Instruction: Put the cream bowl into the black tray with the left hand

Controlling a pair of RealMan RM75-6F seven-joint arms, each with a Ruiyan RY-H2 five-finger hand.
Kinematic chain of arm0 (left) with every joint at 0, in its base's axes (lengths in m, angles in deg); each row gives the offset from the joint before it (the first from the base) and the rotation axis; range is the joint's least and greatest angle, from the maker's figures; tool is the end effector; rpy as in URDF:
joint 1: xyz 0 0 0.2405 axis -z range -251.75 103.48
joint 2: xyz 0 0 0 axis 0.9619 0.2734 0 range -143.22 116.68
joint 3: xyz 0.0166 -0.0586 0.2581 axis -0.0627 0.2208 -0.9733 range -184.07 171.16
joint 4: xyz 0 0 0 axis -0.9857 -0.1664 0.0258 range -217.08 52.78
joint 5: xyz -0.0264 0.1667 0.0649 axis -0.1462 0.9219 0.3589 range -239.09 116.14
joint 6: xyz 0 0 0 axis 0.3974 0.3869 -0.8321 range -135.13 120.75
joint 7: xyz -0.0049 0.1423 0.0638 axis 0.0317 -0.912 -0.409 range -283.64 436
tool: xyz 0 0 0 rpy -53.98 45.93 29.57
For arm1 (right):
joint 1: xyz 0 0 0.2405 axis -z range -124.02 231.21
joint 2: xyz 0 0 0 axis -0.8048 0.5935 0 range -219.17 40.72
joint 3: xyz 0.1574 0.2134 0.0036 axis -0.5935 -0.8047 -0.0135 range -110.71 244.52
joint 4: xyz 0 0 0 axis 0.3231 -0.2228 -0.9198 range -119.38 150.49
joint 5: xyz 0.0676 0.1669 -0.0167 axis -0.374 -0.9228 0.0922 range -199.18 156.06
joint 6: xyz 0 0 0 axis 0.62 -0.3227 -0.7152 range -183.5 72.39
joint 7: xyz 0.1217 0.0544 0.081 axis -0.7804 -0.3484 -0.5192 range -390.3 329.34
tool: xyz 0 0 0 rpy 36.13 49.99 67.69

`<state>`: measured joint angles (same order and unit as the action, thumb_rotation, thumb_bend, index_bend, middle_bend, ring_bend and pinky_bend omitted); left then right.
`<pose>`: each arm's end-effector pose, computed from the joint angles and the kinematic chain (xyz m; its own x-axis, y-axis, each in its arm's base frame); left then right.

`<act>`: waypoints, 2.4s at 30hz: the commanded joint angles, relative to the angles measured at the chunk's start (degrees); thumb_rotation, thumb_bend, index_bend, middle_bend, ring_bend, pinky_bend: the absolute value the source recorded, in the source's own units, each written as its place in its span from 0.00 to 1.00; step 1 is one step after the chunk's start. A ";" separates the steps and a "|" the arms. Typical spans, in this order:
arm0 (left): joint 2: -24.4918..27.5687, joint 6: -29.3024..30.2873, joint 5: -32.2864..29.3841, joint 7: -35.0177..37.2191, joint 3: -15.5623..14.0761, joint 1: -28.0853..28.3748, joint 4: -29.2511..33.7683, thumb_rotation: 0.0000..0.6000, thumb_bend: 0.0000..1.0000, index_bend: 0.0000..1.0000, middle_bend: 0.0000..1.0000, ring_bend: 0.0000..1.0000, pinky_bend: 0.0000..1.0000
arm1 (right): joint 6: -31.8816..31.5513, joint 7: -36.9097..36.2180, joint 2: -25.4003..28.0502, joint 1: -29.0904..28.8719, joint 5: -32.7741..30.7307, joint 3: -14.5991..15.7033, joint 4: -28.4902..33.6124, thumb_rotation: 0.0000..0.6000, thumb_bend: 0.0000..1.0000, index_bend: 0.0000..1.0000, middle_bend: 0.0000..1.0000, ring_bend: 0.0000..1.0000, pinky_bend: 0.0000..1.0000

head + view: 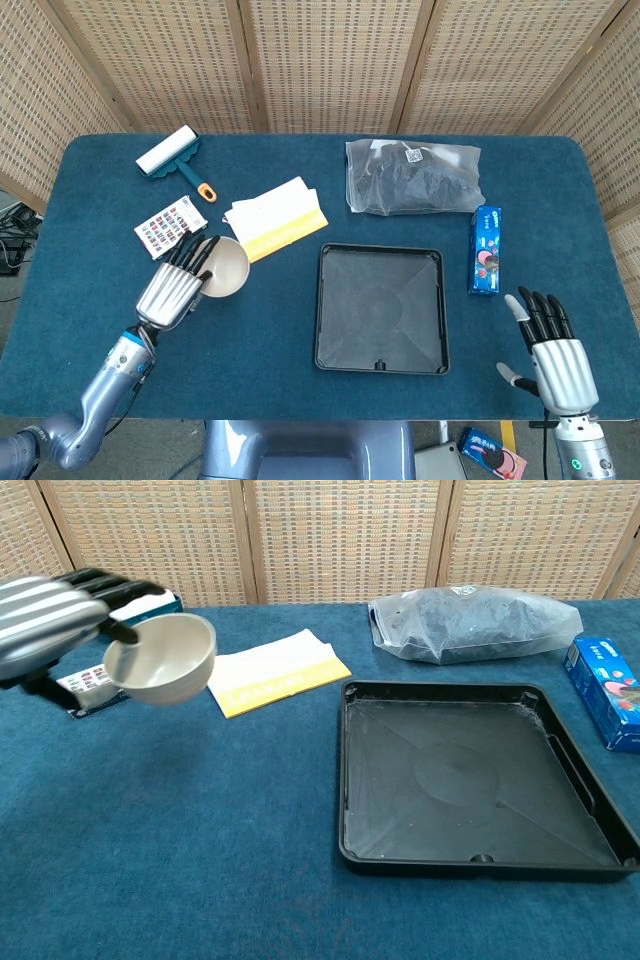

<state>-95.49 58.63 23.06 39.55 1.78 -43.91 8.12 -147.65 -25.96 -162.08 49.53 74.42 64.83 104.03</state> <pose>-0.1754 0.3050 0.0582 0.7085 -0.0946 0.6993 0.5966 -0.4489 -0.6652 -0.2803 -0.1816 0.1531 0.3823 0.1077 0.9177 -0.9041 -0.1616 0.3956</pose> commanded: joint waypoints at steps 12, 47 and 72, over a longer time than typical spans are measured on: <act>-10.12 -16.41 -6.95 -10.37 9.25 19.77 -2.50 1.00 0.48 0.64 0.00 0.00 0.00 | 2.38 -2.76 -0.35 -0.41 -6.36 -2.74 -3.53 1.00 0.16 0.00 0.00 0.00 0.00; -27.67 -23.41 -19.87 -13.27 6.35 37.16 -20.21 1.00 0.28 0.25 0.00 0.00 0.00 | 2.88 -4.49 -0.31 -0.56 -7.23 -2.84 -3.84 1.00 0.16 0.00 0.00 0.00 0.00; -5.85 1.40 -15.70 -6.45 2.57 20.16 4.40 1.00 0.20 0.06 0.00 0.00 0.00 | 2.54 -1.87 -0.99 -0.88 -4.57 -1.44 -2.80 1.00 0.16 0.00 0.00 0.00 0.00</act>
<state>-104.56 56.68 5.67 32.18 6.04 -20.52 9.15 -145.03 -27.89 -163.08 48.65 69.75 63.33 101.14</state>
